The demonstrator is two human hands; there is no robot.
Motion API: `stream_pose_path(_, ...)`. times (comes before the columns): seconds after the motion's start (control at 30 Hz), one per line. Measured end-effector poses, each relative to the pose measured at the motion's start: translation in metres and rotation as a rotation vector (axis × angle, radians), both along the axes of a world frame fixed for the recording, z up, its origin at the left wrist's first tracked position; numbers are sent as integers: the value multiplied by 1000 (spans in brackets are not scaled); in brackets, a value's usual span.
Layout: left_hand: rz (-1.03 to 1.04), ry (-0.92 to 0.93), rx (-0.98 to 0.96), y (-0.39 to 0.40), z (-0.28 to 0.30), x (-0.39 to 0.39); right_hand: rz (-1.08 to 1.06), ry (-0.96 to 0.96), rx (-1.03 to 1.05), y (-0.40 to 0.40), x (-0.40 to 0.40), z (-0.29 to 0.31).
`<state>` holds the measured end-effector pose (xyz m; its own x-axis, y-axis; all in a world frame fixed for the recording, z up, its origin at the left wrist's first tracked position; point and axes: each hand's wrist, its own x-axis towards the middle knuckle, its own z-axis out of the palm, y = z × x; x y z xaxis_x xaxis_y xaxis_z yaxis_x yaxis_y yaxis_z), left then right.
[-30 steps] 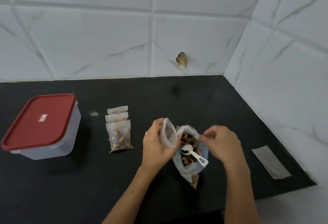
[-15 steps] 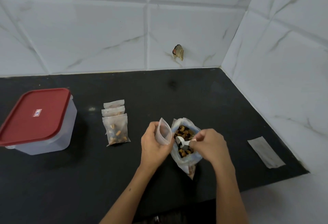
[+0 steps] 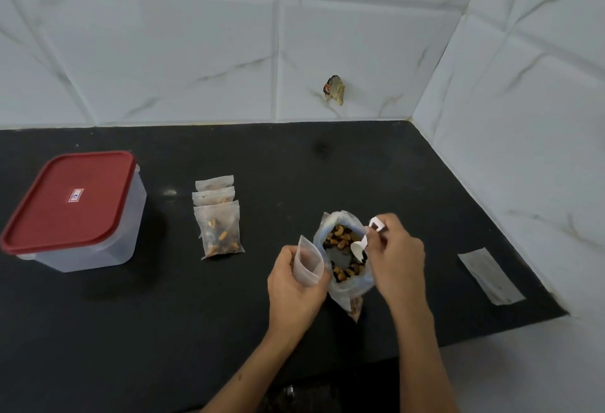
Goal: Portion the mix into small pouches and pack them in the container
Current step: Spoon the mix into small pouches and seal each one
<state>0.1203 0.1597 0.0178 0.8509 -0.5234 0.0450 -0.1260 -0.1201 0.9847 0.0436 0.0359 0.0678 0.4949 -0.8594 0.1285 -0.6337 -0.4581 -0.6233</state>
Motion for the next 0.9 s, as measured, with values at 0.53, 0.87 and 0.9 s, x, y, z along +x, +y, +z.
stream_pose_path(0.53,-1,292,-11,-10,-13,-16,-187,135,108,-5,10,-12)
stream_pose_path(0.87,-18,320,15,-14,-17,-11,-208,-210,349,-2,4,-15)
stream_pose_path(0.9,-15,323,11,-15,-17,-12,-119,-158,309,-2,1,-9)
